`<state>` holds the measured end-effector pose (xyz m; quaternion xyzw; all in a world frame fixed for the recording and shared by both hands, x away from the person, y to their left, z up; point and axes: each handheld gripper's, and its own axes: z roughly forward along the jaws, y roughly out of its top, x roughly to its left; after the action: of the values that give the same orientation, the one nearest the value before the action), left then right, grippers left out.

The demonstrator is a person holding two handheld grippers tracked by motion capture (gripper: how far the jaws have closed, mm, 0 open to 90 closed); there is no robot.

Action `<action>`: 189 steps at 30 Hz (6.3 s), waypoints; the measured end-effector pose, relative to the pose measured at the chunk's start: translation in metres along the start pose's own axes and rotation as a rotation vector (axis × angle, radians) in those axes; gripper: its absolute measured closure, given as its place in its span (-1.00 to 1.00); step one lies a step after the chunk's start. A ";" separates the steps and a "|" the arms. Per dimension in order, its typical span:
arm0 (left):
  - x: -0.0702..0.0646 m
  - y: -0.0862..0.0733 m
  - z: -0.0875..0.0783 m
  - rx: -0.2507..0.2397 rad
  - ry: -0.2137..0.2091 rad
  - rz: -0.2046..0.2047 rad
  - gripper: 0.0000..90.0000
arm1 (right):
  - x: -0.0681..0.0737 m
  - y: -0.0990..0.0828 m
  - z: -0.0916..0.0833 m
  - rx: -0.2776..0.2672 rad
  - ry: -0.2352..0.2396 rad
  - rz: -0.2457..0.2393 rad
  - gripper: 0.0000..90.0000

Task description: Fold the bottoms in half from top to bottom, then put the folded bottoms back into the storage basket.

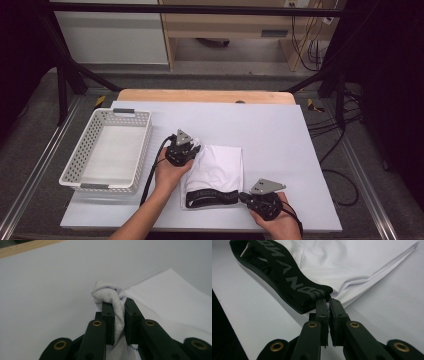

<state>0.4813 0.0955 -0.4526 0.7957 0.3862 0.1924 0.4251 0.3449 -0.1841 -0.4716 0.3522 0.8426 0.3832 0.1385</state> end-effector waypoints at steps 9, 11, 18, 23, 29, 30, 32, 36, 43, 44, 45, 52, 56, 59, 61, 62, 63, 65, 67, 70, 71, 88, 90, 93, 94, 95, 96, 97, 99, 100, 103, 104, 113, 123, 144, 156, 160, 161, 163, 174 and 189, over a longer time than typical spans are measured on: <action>-0.011 0.008 -0.011 -0.023 -0.022 0.006 0.80 | 0.004 0.003 -0.004 -0.031 0.005 -0.008 0.93; -0.014 0.011 -0.013 -0.022 -0.026 0.021 0.80 | 0.004 0.003 -0.005 -0.036 0.006 -0.008 0.93; -0.023 0.018 -0.014 -0.015 -0.041 0.048 0.80 | 0.005 0.004 -0.008 -0.053 0.010 -0.005 0.93; -0.023 0.019 -0.017 -0.021 -0.048 0.042 0.80 | 0.004 0.005 -0.009 -0.055 0.011 -0.013 0.93; -0.020 0.021 -0.020 -0.030 -0.054 0.027 0.80 | 0.004 0.005 -0.010 -0.058 0.013 -0.010 0.93; -0.020 0.022 -0.021 -0.033 -0.054 0.024 0.80 | 0.004 0.005 -0.010 -0.062 0.014 -0.007 0.93; -0.021 0.023 -0.023 -0.038 -0.056 0.028 0.80 | 0.004 0.005 -0.010 -0.062 0.016 -0.006 0.93; -0.022 0.026 -0.026 -0.040 -0.062 0.031 0.80 | 0.004 0.005 -0.011 -0.066 0.017 0.000 0.93; -0.025 0.031 -0.028 -0.042 -0.087 0.053 0.80 | 0.003 0.009 -0.011 -0.078 0.024 0.013 0.93; -0.026 0.032 -0.028 -0.043 -0.090 0.056 0.81 | 0.003 0.009 -0.011 -0.078 0.025 0.012 0.93; -0.026 0.032 -0.028 -0.044 -0.091 0.060 0.81 | 0.003 0.009 -0.011 -0.075 0.025 0.011 0.93; -0.030 0.034 -0.032 -0.058 -0.089 0.074 0.81 | 0.006 0.014 -0.015 -0.088 0.031 -0.009 0.93; -0.032 0.037 -0.040 -0.074 -0.093 0.079 0.81 | 0.008 0.017 -0.012 -0.077 0.054 -0.008 0.93; -0.033 0.041 -0.044 -0.077 -0.088 0.089 0.81 | 0.008 0.020 -0.010 -0.073 0.060 -0.013 0.93; -0.034 0.043 -0.046 -0.075 -0.089 0.097 0.81 | 0.008 0.022 -0.010 -0.077 0.062 -0.021 0.93; -0.035 0.044 -0.047 -0.073 -0.091 0.104 0.81 | 0.009 0.024 -0.010 -0.079 0.064 -0.023 0.93; -0.035 0.045 -0.047 -0.071 -0.093 0.108 0.81 | 0.009 0.025 -0.010 -0.075 0.066 -0.023 0.93; -0.037 0.045 -0.047 -0.064 -0.093 0.117 0.81 | 0.008 0.027 -0.009 -0.074 0.072 -0.021 0.94; -0.037 0.046 -0.047 -0.063 -0.088 0.124 0.81 | 0.009 0.028 -0.008 -0.067 0.073 -0.027 0.94; -0.037 0.045 -0.048 -0.069 -0.089 0.118 0.81 | 0.009 0.029 -0.008 -0.066 0.073 -0.032 0.94; -0.037 0.045 -0.048 -0.069 -0.090 0.116 0.81 | 0.009 0.028 -0.009 -0.069 0.079 -0.025 0.94; -0.037 0.050 -0.053 -0.064 -0.084 0.122 0.81 | 0.007 0.033 -0.012 -0.069 0.094 -0.034 0.94; -0.037 0.050 -0.053 -0.063 -0.084 0.123 0.81 | 0.006 0.034 -0.011 -0.070 0.095 -0.035 0.94; -0.037 0.051 -0.055 -0.065 -0.081 0.125 0.81 | 0.006 0.036 -0.010 -0.070 0.100 -0.035 0.94; -0.037 0.051 -0.056 -0.066 -0.079 0.128 0.81 | 0.005 0.036 -0.010 -0.069 0.101 -0.038 0.94; -0.037 0.052 -0.057 -0.067 -0.078 0.130 0.81 | 0.006 0.037 -0.010 -0.070 0.102 -0.039 0.94; -0.036 0.052 -0.058 -0.070 -0.077 0.129 0.81 | 0.006 0.037 -0.010 -0.072 0.103 -0.039 0.94; -0.035 0.052 -0.059 -0.070 -0.076 0.128 0.81 | 0.006 0.037 -0.009 -0.072 0.104 -0.040 0.94; -0.034 0.052 -0.061 -0.071 -0.075 0.125 0.81 | 0.006 0.038 -0.009 -0.072 0.107 -0.040 0.94; -0.033 0.052 -0.061 -0.071 -0.074 0.125 0.81 | 0.006 0.038 -0.009 -0.072 0.110 -0.036 0.94; -0.030 0.051 -0.064 -0.068 -0.069 0.126 0.81 | 0.006 0.040 -0.008 -0.072 0.114 -0.037 0.94; -0.029 0.051 -0.065 -0.069 -0.069 0.125 0.81 | 0.006 0.041 -0.007 -0.072 0.117 -0.037 0.94; -0.028 0.055 -0.071 -0.087 -0.060 0.122 0.81 | 0.011 0.047 -0.004 -0.090 0.137 -0.041 0.94; -0.027 0.057 -0.071 -0.102 -0.062 0.108 0.81 | 0.008 0.057 -0.010 -0.102 0.125 -0.033 0.94; -0.002 0.073 -0.102 -0.158 -0.044 0.083 0.81 | 0.017 0.093 -0.004 -0.102 0.141 -0.097 0.94; 0.019 0.092 -0.121 -0.191 0.001 0.063 0.81 | 0.020 0.120 0.003 -0.129 0.160 -0.130 0.94; 0.024 0.096 -0.127 -0.204 0.007 0.067 0.81 | 0.023 0.132 0.004 -0.146 0.167 -0.150 0.94; 0.025 0.097 -0.128 -0.201 0.012 0.070 0.81 | 0.023 0.134 0.005 -0.147 0.166 -0.144 0.94; 0.028 0.097 -0.129 -0.195 0.018 0.076 0.81 | 0.023 0.138 0.008 -0.148 0.166 -0.145 0.94; 0.041 0.104 -0.134 -0.179 0.050 0.090 0.81 | 0.023 0.150 0.021 -0.171 0.188 -0.128 0.94; 0.053 0.117 -0.152 -0.202 0.080 0.080 0.81 | 0.029 0.173 0.015 -0.195 0.210 -0.154 0.94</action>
<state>0.4707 0.1771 -0.2718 0.7553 0.3495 0.2785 0.4794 0.4162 -0.0763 -0.3521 0.2293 0.8357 0.4862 0.1122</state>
